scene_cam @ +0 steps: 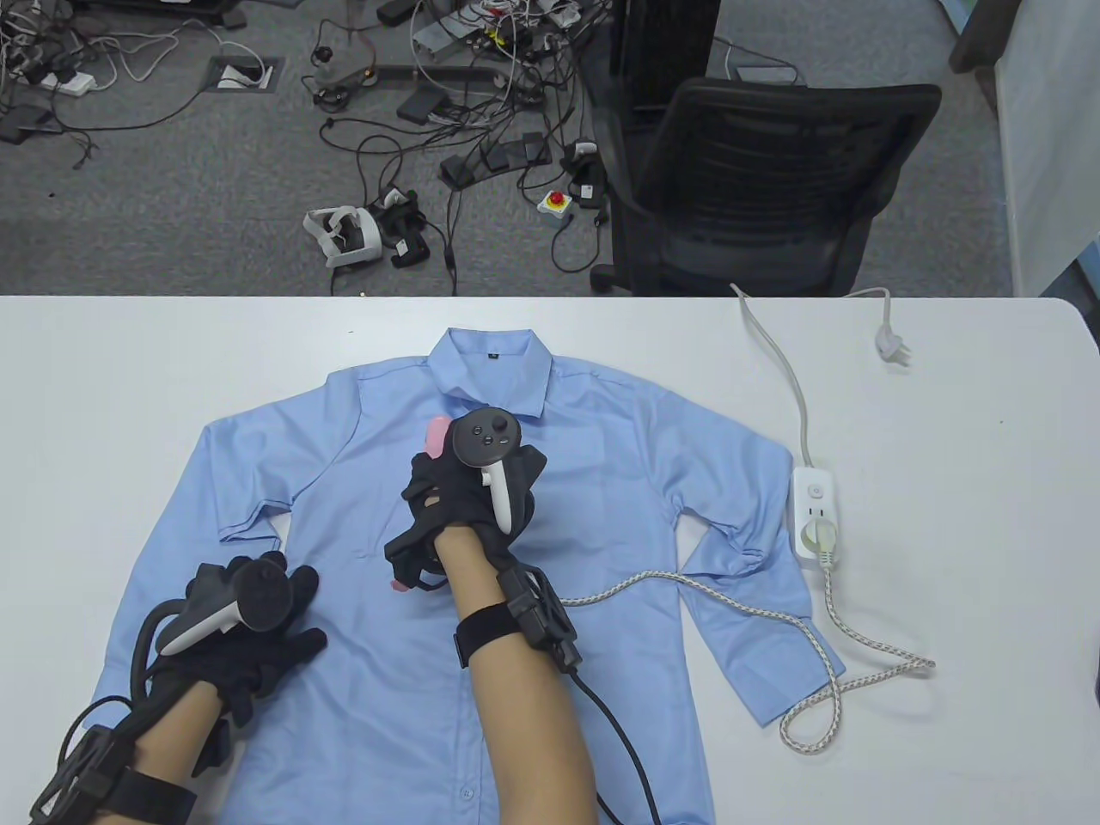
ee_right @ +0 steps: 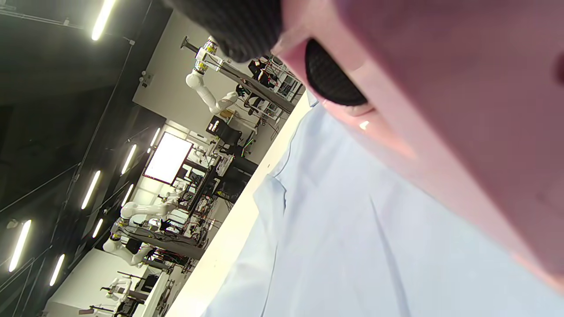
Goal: Iron long-sleeve shirt with electric iron on table
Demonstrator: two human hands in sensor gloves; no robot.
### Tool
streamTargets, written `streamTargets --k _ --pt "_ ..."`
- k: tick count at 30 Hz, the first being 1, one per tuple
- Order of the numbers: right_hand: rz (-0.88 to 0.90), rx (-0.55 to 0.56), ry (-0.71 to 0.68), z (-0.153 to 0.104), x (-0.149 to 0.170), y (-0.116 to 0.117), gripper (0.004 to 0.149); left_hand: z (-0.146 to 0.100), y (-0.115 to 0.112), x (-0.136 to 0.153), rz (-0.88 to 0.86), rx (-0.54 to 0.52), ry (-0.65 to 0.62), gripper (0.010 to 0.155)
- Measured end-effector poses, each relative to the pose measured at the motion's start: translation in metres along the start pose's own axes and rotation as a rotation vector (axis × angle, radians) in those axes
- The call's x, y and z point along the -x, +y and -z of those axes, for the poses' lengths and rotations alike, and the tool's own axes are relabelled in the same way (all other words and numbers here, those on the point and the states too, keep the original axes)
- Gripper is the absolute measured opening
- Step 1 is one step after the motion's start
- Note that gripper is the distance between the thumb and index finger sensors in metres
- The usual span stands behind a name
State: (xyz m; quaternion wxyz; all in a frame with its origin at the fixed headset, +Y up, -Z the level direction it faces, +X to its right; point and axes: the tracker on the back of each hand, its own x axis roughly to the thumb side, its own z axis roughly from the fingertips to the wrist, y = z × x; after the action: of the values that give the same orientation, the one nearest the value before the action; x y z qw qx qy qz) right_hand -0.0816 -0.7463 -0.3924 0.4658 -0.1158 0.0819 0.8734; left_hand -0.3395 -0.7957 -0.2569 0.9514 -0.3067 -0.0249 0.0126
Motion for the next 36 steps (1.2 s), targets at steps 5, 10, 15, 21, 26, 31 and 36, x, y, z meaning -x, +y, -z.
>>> streamTargets --k 5,10,15,21,26,31,36 --pt "0.168 -0.071 0.025 -0.004 0.005 -0.004 0.073 -0.005 0.01 0.004 -0.039 -0.059 -0.021 0.071" --pt "0.161 -0.163 -0.016 -0.031 -0.009 -0.002 0.074 -0.015 0.022 0.015 -0.111 -0.178 -0.002 0.066" --pt "0.101 -0.244 -0.074 -0.067 -0.026 0.023 0.073 -0.019 0.025 0.028 -0.098 -0.22 0.068 0.063" --pt "0.088 -0.387 -0.077 -0.098 -0.023 0.063 0.073 -0.022 0.027 0.032 -0.082 -0.249 0.091 0.061" --pt "0.034 -0.396 -0.117 -0.115 -0.025 0.083 0.073 -0.022 0.026 0.028 -0.079 -0.239 0.069 0.062" --pt "-0.039 -0.362 -0.166 -0.116 -0.022 0.094 0.076 -0.02 0.022 0.025 -0.097 -0.165 0.019 0.063" --pt "-0.03 -0.37 -0.138 -0.114 -0.022 0.093 0.075 -0.014 0.014 0.021 -0.054 -0.074 0.032 0.07"
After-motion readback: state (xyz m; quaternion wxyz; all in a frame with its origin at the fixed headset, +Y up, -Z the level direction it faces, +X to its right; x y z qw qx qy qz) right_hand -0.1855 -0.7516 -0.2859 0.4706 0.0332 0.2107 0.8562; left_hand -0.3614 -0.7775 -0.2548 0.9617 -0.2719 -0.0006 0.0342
